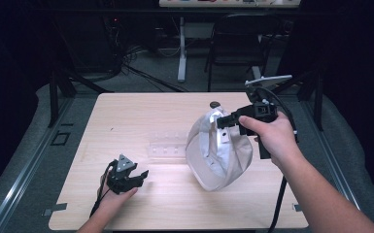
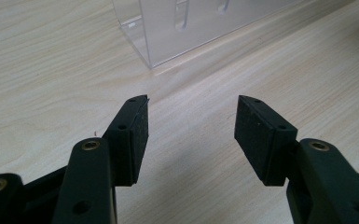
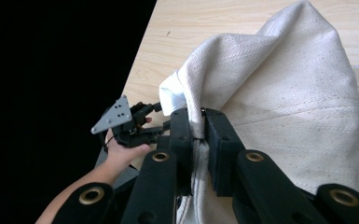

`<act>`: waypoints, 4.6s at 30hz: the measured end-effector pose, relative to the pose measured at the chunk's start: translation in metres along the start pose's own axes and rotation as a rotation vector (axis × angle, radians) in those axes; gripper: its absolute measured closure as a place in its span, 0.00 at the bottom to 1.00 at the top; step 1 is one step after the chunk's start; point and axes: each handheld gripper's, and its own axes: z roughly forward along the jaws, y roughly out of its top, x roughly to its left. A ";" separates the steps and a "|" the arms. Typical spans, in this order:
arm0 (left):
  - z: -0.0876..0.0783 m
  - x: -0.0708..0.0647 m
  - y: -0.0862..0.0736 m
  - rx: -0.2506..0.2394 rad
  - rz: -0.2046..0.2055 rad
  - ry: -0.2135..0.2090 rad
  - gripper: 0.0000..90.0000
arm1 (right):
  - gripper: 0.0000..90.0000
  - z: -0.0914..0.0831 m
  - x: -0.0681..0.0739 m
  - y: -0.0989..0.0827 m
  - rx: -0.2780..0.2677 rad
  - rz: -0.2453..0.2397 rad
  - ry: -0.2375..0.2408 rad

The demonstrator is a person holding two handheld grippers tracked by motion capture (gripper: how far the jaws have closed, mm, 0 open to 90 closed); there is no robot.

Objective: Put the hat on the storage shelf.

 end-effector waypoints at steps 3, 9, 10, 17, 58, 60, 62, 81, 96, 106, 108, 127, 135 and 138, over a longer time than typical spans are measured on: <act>0.000 0.000 0.000 -0.004 -0.003 -0.002 0.50 | 0.91 0.000 0.004 0.006 -0.004 -0.003 -0.002; -0.001 0.000 0.001 0.000 0.001 -0.008 0.50 | 0.91 -0.004 0.012 0.017 -0.028 -0.007 -0.009; -0.001 0.000 0.001 0.007 0.004 -0.013 0.50 | 0.91 -0.004 0.012 0.019 -0.034 -0.006 -0.011; -0.001 -0.004 0.003 -0.006 0.008 -0.013 0.49 | 0.91 -0.003 0.014 0.028 -0.055 0.002 -0.015; 0.027 -0.123 0.097 -0.147 0.223 -0.084 0.43 | 0.91 0.025 0.008 0.069 -0.154 0.081 0.017; 0.031 -0.130 0.101 -0.131 0.246 -0.036 0.42 | 0.91 0.026 0.008 0.069 -0.153 0.083 0.018; 0.037 -0.135 0.104 -0.107 0.258 0.022 0.43 | 0.91 0.026 0.008 0.069 -0.154 0.082 0.015; 0.034 -0.101 0.107 -0.111 0.184 0.005 0.90 | 0.91 0.031 0.014 0.066 -0.174 0.052 0.017; 0.046 -0.072 0.096 -0.145 0.010 -0.131 0.93 | 0.91 0.064 0.012 0.064 -0.127 0.038 0.009; 0.053 -0.078 0.095 -0.124 0.000 -0.131 0.94 | 0.91 0.073 0.010 0.064 -0.109 0.039 0.008; 0.053 -0.078 0.094 -0.118 -0.010 -0.123 0.94 | 0.91 0.075 0.009 0.063 -0.105 0.044 0.010; 0.025 -0.092 0.091 -0.200 0.110 -0.065 0.73 | 0.91 0.087 0.005 0.059 -0.086 0.055 0.019; 0.028 -0.084 0.094 -0.176 0.077 -0.056 0.94 | 0.91 0.090 0.007 0.057 -0.078 0.039 0.008; 0.030 -0.082 0.089 -0.168 0.056 -0.065 0.95 | 0.91 0.093 0.005 0.055 -0.067 0.044 0.014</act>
